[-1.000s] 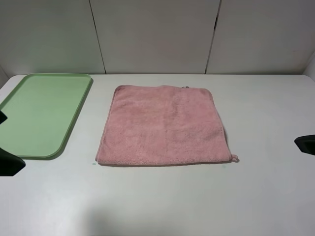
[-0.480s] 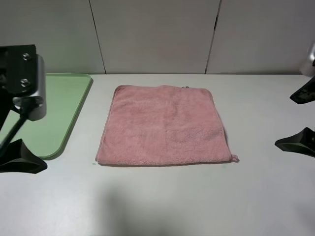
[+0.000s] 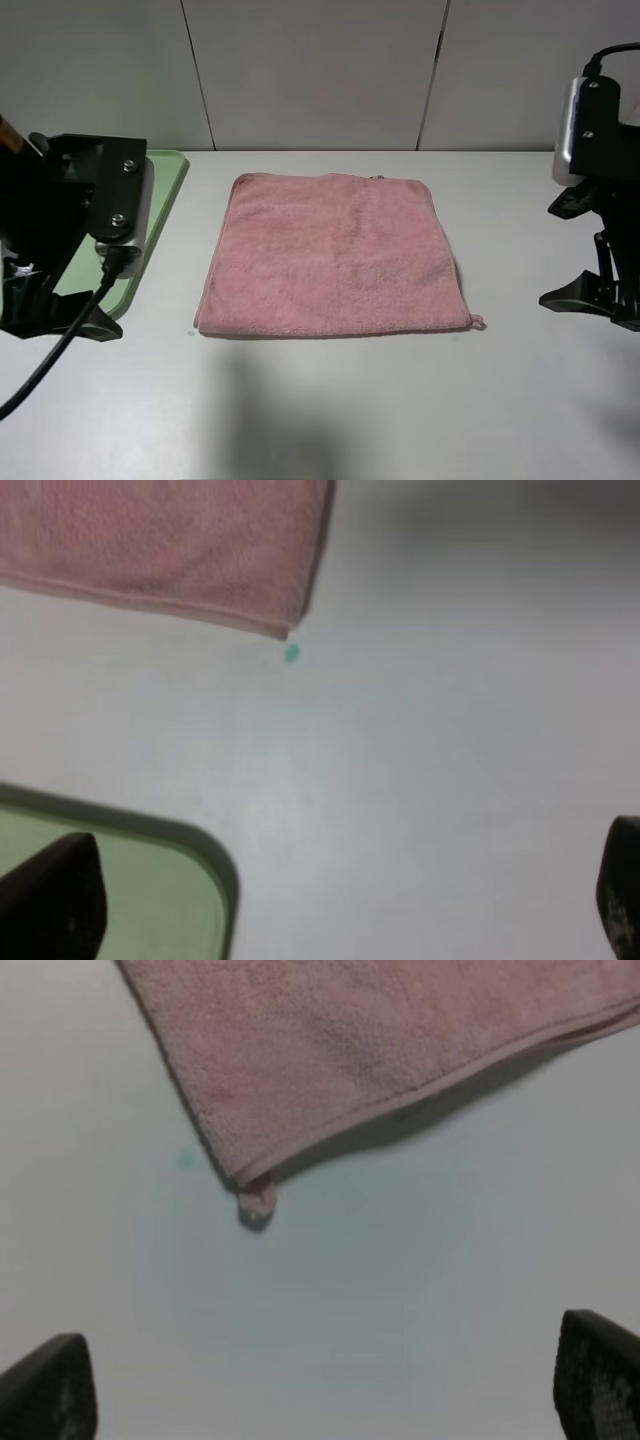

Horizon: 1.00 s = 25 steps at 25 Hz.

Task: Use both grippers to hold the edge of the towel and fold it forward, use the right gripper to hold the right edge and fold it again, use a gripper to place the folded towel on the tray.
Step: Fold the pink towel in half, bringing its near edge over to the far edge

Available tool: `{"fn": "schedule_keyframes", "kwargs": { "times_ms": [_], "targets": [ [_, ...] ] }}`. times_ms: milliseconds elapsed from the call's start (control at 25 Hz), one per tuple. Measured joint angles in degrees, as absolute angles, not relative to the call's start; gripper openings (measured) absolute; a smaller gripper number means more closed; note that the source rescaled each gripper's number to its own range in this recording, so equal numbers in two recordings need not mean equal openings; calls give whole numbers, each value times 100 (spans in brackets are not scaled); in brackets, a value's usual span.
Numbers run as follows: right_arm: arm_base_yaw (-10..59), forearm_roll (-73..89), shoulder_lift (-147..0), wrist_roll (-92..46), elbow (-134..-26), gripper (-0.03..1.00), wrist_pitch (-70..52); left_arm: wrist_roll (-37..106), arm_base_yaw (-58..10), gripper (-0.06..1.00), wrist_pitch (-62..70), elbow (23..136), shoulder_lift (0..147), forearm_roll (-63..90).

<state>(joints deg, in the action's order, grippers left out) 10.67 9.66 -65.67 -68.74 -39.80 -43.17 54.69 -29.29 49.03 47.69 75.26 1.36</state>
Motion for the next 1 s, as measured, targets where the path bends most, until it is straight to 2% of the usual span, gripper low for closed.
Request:
{"fn": "schedule_keyframes", "kwargs": {
  "times_ms": [680, 1000],
  "targets": [
    [1067, 1070, -7512, -6915, -3980, 100, -3687, 6381, -2945, 97, 4031, 4769, 8971, -251],
    [1067, 1070, -7518, -6915, -3980, 100, -3590, 6710, -3561, 97, 3275, 4769, 9571, -653]
  ]
}}
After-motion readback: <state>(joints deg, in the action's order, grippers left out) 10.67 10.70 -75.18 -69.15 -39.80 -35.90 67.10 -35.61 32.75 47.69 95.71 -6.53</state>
